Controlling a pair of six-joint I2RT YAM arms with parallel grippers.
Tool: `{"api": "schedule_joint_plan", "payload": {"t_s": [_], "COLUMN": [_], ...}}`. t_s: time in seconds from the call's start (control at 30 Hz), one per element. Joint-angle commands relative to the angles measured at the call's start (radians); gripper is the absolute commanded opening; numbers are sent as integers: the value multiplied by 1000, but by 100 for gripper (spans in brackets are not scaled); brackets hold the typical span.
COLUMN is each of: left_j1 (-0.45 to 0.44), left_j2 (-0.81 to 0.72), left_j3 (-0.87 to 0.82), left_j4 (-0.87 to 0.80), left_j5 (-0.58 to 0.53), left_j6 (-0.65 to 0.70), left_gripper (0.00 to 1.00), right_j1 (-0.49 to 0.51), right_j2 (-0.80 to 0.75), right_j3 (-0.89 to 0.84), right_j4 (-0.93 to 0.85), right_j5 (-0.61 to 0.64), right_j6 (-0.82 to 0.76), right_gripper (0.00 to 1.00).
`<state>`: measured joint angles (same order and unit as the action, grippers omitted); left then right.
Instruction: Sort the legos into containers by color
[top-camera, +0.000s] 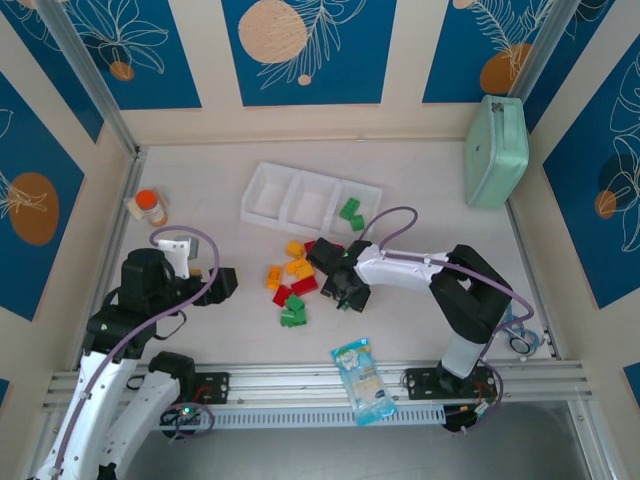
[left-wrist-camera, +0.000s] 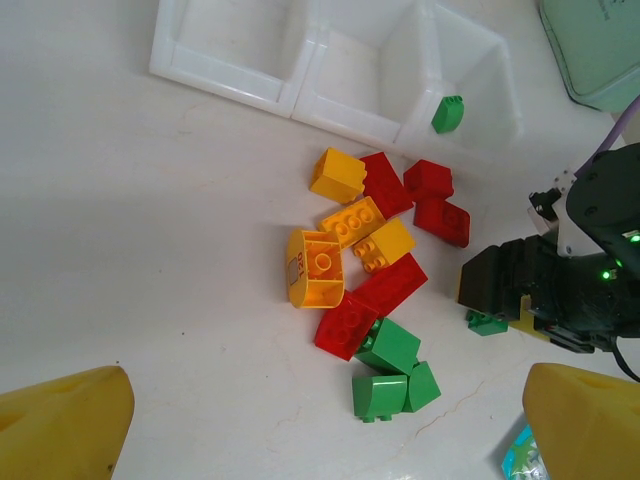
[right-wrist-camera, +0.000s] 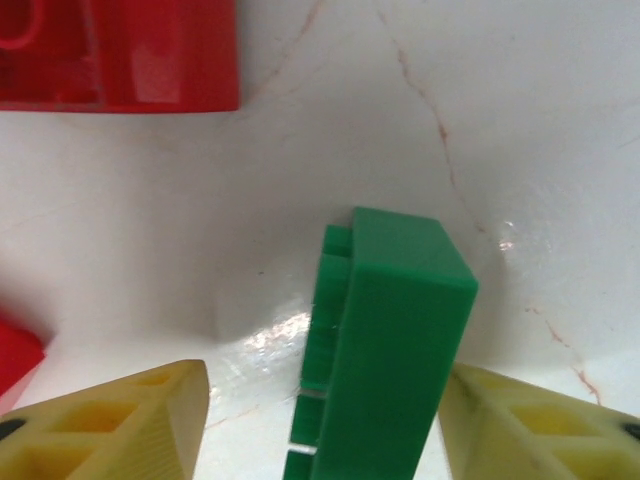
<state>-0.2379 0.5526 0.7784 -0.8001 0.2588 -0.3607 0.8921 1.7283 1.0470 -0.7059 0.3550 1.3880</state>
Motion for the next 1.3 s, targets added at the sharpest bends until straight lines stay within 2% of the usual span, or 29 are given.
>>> {"api": "schedule_joint_plan", "payload": {"t_s": [0.0, 0.17, 0.2, 0.3, 0.43, 0.53, 0.6, 0.73, 0.87, 1.03, 1.27], "left_j1": [0, 0, 0, 0, -3, -4, -6, -19, -52, -120, -255], "left_j2": [-6, -6, -6, -6, -4, 7, 33, 109, 175, 226, 307], "left_j3": [-5, -5, -5, -4, -8, -5, -2, 4, 19, 26, 63], "left_j4": [14, 12, 12, 9, 33, 35, 33, 32, 12, 1, -83], "left_j5": [19, 16, 14, 6, 93, 117, 141, 194, 217, 207, 55], "left_j6": [17, 16, 16, 15, 42, 41, 42, 47, 65, 58, -12], "left_gripper": [99, 99, 99, 99, 99, 99, 99, 99, 99, 99, 99], "right_j1": [-10, -16, -18, -16, -28, -109, -188, -300, -424, -483, -508], "right_j2": [31, 27, 20, -27, -146, -193, -164, -38, 115, 268, 375], "right_j3": [-31, -25, -11, 44, 111, 180, 266, 447, 601, 738, 801], "right_j4": [0, -34, -52, -82, -20, 76, 96, 65, 33, -14, -34], "right_j5": [-19, 18, 33, 76, 99, 0, -78, -123, -263, -332, -367], "right_j6": [3, -22, -38, -121, -304, -497, -656, -903, -995, -1054, -1057], "right_gripper": [55, 37, 31, 22, 21, 21, 20, 20, 19, 21, 24]}}
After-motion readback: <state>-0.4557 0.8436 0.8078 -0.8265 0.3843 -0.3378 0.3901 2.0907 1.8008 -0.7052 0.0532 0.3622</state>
